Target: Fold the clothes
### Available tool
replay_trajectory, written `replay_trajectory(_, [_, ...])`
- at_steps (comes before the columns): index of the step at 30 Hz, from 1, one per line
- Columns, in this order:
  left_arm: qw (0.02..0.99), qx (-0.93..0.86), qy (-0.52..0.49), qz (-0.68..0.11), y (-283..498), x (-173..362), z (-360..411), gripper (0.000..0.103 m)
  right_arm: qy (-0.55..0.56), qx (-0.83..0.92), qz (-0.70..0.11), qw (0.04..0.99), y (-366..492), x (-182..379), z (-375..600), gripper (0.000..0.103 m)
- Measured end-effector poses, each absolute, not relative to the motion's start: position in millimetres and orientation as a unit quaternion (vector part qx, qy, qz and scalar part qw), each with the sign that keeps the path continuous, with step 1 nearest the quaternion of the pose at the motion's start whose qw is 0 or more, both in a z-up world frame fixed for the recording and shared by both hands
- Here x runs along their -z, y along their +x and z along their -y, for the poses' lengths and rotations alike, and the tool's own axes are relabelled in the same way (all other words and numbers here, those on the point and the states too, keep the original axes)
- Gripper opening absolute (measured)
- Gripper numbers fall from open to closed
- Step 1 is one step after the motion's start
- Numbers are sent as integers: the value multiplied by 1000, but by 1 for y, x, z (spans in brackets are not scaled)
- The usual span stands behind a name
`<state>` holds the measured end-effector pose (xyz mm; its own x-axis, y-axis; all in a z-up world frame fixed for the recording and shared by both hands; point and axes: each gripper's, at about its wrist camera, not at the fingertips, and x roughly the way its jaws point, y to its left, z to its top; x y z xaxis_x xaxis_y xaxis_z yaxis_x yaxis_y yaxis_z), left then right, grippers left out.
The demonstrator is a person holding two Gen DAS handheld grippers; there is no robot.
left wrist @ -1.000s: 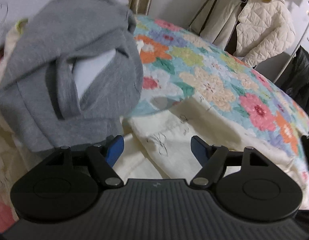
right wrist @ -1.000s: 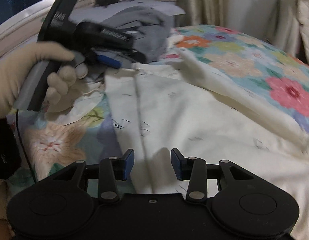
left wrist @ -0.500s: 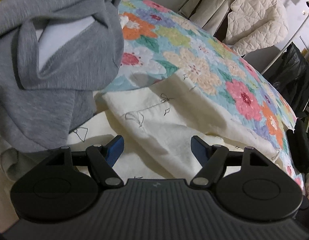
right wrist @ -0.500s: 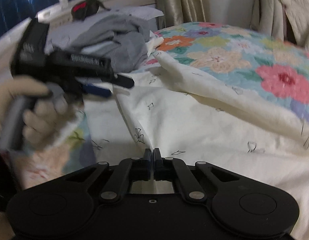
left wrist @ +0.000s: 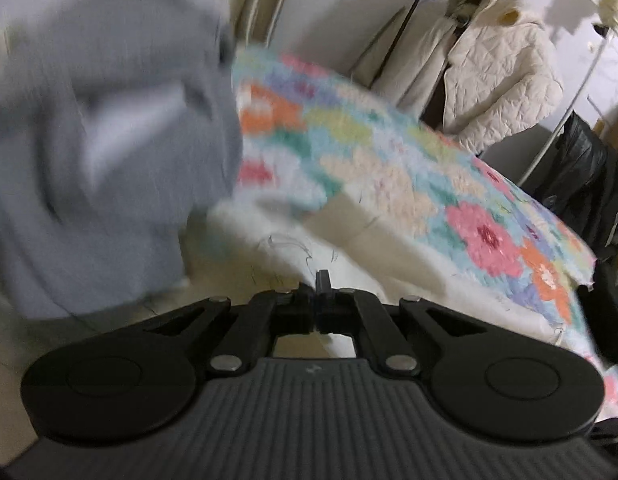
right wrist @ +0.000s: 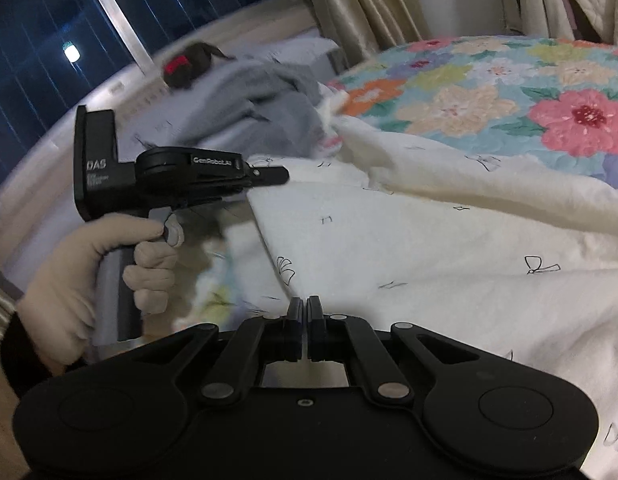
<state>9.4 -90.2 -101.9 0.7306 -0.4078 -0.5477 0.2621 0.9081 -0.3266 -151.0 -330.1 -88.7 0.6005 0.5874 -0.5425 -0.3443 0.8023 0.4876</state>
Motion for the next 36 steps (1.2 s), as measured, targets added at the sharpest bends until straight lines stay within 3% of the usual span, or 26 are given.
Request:
replay_trajectory(3, [929,158,-94,-322,-12,88,82,2,146,-273,-376,873,-161,89,320,2])
replay_trajectory(7, [895,112,-40,-431,-7,138,84,5,137,-253,-441,850,-162,117,309,2])
replay_trajectory(10, [902,87,-55,-419,-8,126,73,8,132,-256,-459,841,-172,124,309,2])
replay_trajectory(13, [933,79,-33,-349,-16,90,72,32,128,-243,-452,848,-191,110,316,10])
replay_trajectory(15, [945,106,-28,-308,-24,76,77,38,144,-217,-436,861,-212,92,334,12])
replay_trajectory(16, [945,125,-35,-300,-26,73,79,41,151,-199,-427,869,-226,83,345,22])
replay_trajectory(17, [939,146,-54,-306,-26,74,82,41,155,-169,-421,877,-242,74,357,32])
replay_trajectory(23, [907,231,-77,-343,-36,95,119,41,181,61,-392,900,-361,48,421,47])
replay_trajectory(30, [875,309,-74,-366,-62,102,167,42,267,149,-374,876,-411,80,447,49])
replay_trajectory(36, [869,325,-47,-371,-80,100,189,46,264,151,-355,884,-376,97,454,61])
